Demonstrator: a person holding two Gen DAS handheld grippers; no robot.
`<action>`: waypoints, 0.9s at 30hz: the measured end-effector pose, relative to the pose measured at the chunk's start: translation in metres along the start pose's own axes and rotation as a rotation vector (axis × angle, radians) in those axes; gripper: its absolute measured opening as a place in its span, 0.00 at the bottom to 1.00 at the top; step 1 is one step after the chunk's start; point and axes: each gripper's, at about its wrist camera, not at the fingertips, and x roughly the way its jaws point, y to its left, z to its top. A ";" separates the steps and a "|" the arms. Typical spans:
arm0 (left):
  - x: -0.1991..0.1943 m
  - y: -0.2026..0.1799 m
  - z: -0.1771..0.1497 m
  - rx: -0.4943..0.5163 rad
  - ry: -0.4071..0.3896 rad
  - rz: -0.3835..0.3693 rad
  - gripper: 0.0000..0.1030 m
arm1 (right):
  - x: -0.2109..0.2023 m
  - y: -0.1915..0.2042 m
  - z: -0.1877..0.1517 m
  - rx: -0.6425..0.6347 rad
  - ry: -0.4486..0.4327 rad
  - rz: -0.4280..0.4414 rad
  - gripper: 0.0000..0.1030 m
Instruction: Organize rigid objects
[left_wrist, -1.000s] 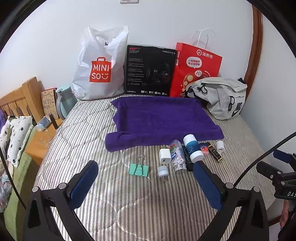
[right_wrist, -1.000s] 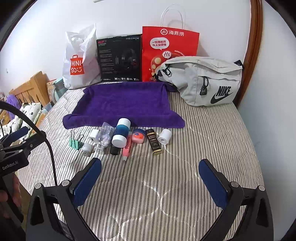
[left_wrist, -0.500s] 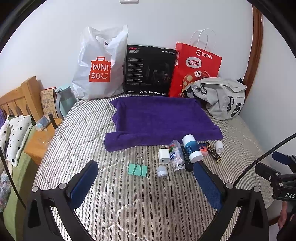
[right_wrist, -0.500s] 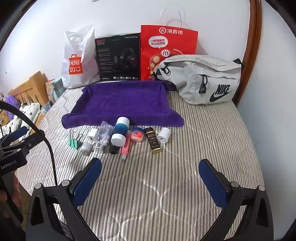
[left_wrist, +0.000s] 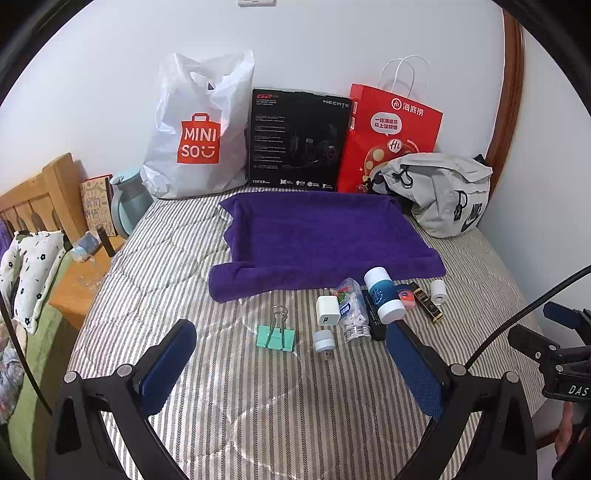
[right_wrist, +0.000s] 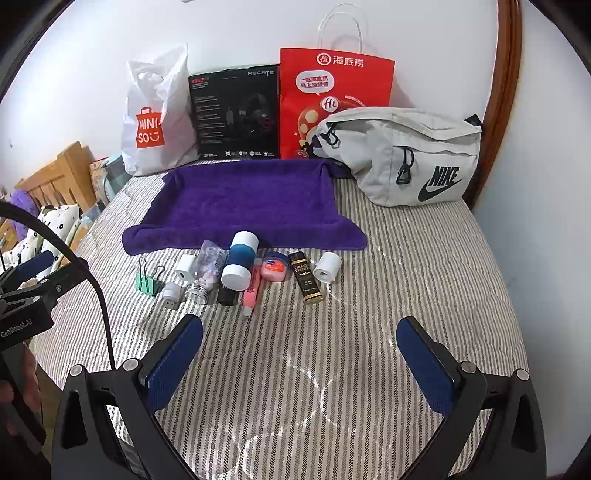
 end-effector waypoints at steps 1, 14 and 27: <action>-0.001 0.001 0.000 -0.002 -0.002 -0.002 1.00 | 0.000 0.000 0.000 0.002 0.000 0.001 1.00; 0.001 -0.002 0.002 0.006 0.012 -0.002 1.00 | -0.001 -0.002 -0.001 0.005 0.001 -0.001 1.00; 0.006 -0.003 0.002 0.010 0.024 0.011 1.00 | 0.003 -0.003 0.000 0.012 0.013 0.002 1.00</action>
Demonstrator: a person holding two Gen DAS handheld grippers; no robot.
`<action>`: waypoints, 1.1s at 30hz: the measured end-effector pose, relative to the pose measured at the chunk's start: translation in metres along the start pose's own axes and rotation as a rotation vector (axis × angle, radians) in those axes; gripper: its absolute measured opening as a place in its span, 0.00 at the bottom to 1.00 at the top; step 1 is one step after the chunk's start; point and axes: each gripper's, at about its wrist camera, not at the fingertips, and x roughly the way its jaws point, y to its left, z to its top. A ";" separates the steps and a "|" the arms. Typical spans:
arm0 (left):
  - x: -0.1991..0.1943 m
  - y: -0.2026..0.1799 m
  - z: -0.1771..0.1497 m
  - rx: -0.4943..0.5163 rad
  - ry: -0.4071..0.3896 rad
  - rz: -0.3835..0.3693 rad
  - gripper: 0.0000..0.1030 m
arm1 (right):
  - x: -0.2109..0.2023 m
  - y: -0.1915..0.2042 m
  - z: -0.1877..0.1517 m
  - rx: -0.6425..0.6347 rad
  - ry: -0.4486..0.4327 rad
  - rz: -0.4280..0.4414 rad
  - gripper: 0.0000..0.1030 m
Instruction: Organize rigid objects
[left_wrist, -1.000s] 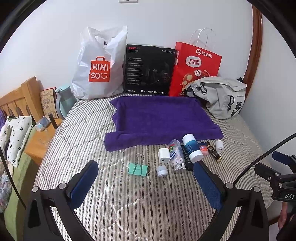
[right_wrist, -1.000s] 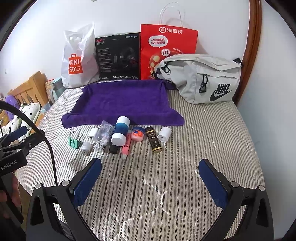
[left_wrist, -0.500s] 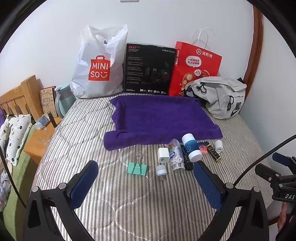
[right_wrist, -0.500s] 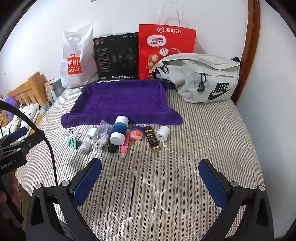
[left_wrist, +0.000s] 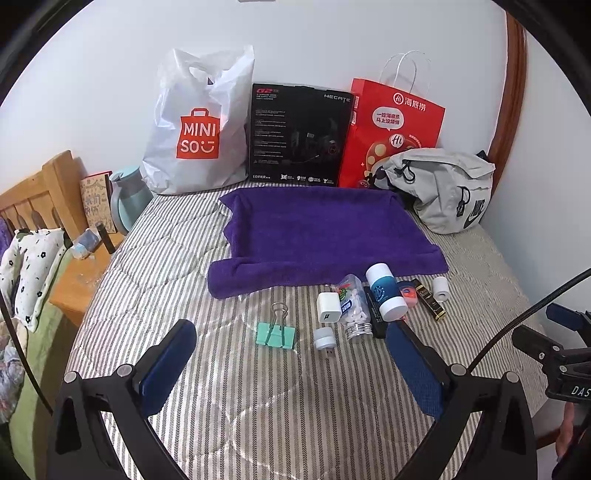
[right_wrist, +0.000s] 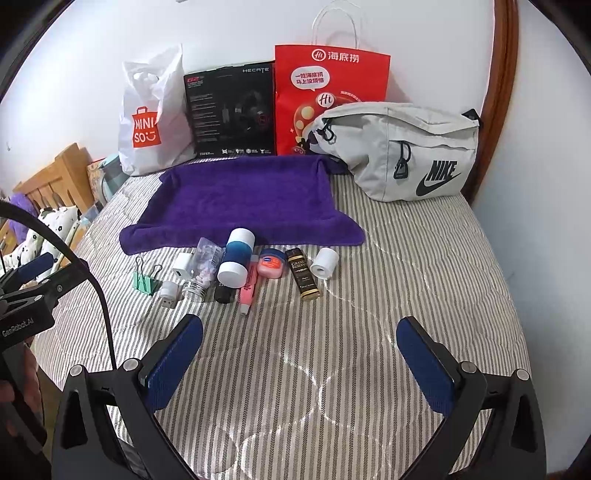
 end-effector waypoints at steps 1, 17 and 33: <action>0.001 0.000 0.000 0.000 0.002 0.002 1.00 | 0.001 0.000 0.000 0.000 0.001 0.002 1.00; 0.061 0.025 -0.007 -0.054 0.104 0.054 1.00 | 0.053 -0.022 0.005 0.023 0.078 0.002 1.00; 0.142 0.019 -0.031 0.152 0.213 0.049 0.87 | 0.133 -0.052 -0.003 0.090 0.200 -0.013 1.00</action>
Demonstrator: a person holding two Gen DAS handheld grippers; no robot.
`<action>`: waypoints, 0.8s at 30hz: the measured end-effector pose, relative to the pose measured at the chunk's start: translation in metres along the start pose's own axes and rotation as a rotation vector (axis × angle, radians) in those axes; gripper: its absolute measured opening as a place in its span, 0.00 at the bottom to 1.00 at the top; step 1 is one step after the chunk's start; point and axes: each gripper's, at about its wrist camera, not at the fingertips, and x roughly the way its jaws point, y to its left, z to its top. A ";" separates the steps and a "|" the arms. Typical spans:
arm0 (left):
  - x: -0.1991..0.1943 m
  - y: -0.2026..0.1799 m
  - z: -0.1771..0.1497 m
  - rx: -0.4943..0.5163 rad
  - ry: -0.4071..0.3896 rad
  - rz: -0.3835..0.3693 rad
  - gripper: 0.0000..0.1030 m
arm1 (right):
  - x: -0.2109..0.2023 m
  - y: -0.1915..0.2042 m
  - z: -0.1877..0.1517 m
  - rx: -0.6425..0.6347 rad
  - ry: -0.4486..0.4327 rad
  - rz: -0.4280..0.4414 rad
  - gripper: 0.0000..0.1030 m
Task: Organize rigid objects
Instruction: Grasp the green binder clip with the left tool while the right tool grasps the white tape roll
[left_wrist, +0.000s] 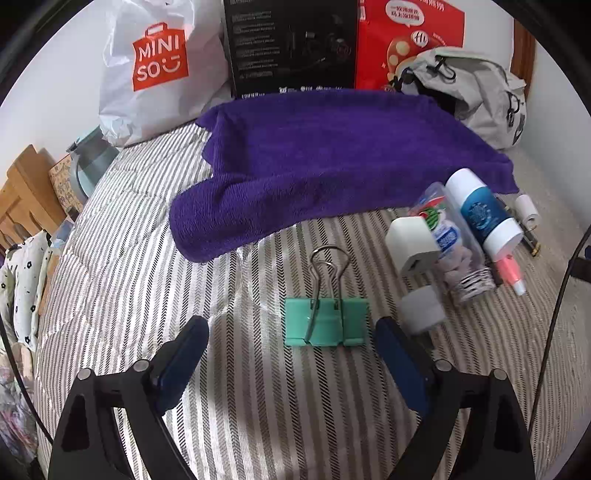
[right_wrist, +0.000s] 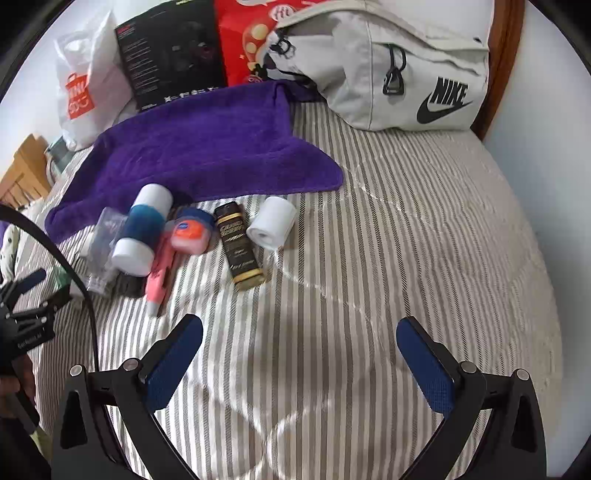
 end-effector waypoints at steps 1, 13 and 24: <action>0.002 0.001 0.001 0.001 -0.002 -0.013 0.86 | 0.005 -0.003 0.003 0.012 -0.003 0.015 1.00; -0.001 -0.004 0.005 -0.015 -0.032 -0.077 0.38 | 0.051 -0.017 0.048 0.118 -0.033 0.087 0.87; -0.001 -0.006 0.006 -0.002 -0.026 -0.069 0.38 | 0.060 -0.019 0.046 0.037 -0.010 -0.018 0.61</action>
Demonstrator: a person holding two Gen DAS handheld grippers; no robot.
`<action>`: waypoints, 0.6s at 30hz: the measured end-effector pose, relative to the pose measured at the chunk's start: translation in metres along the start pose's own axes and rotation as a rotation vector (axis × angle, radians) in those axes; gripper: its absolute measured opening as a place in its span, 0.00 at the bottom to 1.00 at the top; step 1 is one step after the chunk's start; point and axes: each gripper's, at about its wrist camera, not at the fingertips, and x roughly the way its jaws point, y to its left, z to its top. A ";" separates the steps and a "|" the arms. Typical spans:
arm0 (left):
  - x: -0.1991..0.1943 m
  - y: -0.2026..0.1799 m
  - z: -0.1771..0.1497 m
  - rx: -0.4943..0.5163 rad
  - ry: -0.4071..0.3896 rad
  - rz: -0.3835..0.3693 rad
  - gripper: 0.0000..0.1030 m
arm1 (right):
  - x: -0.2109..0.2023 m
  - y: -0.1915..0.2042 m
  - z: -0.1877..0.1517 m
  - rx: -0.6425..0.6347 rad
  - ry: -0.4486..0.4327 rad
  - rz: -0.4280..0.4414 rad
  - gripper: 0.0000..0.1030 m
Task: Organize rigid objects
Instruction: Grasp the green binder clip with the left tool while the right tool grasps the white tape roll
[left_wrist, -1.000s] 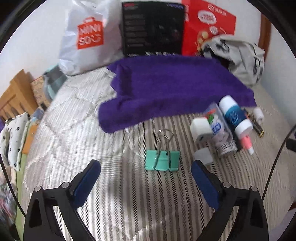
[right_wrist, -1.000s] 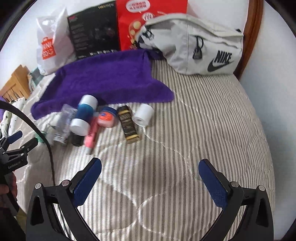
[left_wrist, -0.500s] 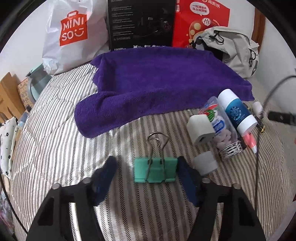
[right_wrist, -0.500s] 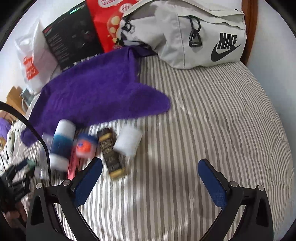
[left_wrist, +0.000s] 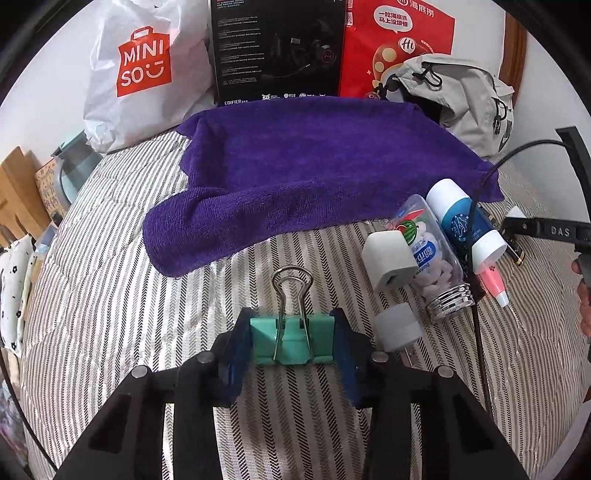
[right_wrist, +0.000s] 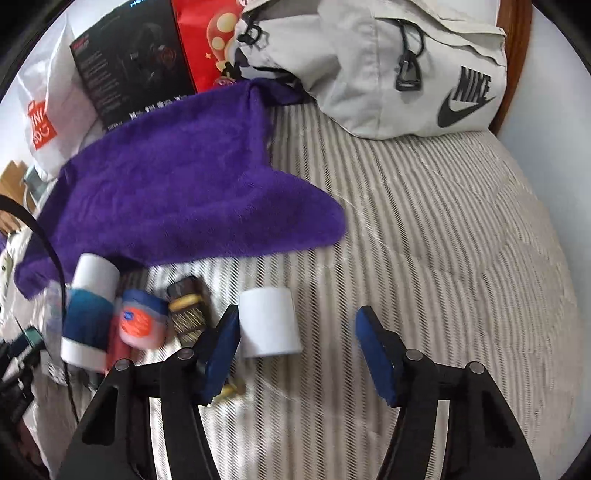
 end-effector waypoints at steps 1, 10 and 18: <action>0.000 0.000 0.000 0.000 0.000 0.000 0.38 | 0.000 -0.002 -0.001 -0.007 0.001 -0.004 0.61; 0.000 0.000 0.000 0.004 -0.007 -0.001 0.38 | 0.004 0.007 0.000 -0.119 -0.049 0.021 0.45; 0.002 0.004 0.002 -0.017 0.004 -0.032 0.38 | -0.002 0.008 -0.004 -0.140 -0.040 0.068 0.30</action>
